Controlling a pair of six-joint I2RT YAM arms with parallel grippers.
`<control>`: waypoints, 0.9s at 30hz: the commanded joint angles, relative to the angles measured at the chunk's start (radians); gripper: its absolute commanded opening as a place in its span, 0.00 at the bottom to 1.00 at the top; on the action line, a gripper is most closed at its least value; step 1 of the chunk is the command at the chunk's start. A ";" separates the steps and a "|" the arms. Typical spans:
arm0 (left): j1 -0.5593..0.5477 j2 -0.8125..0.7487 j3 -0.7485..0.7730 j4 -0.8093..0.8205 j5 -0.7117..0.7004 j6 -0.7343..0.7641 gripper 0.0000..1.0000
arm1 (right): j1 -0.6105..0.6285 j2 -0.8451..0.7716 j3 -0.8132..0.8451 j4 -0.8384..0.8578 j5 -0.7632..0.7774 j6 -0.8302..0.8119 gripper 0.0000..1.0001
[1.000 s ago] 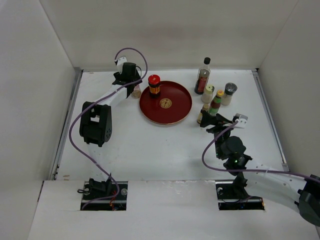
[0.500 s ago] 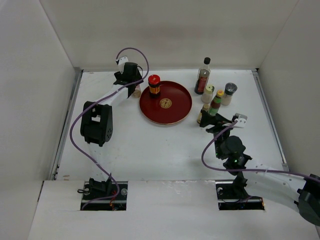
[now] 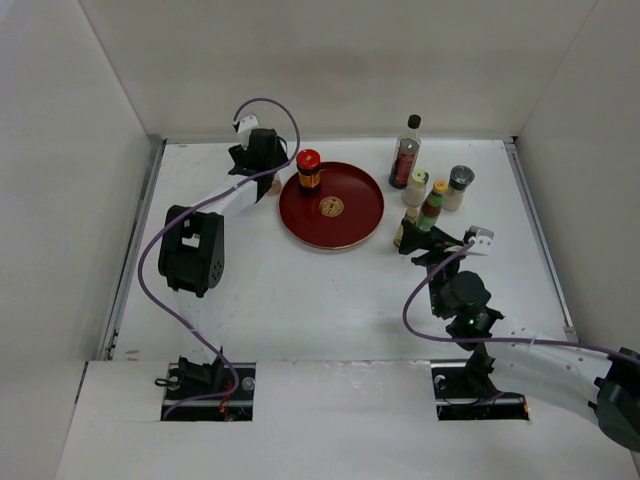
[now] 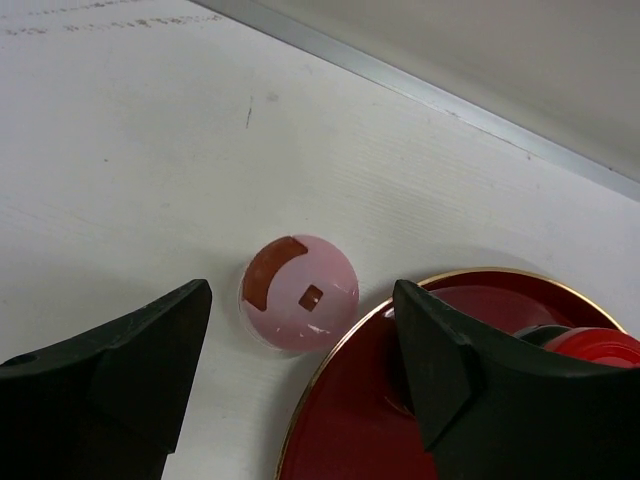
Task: Organize the condiment bottles
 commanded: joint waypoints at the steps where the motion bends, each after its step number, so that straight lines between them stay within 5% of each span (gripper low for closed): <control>1: -0.005 -0.066 -0.004 0.070 -0.006 0.005 0.73 | -0.008 -0.005 0.043 0.015 -0.013 0.007 0.79; 21: -0.007 0.035 0.052 0.004 0.009 0.012 0.66 | -0.007 0.017 0.048 0.013 -0.013 0.011 0.79; 27: -0.007 0.035 0.057 0.007 0.001 0.012 0.45 | -0.007 0.017 0.048 0.013 -0.015 0.011 0.79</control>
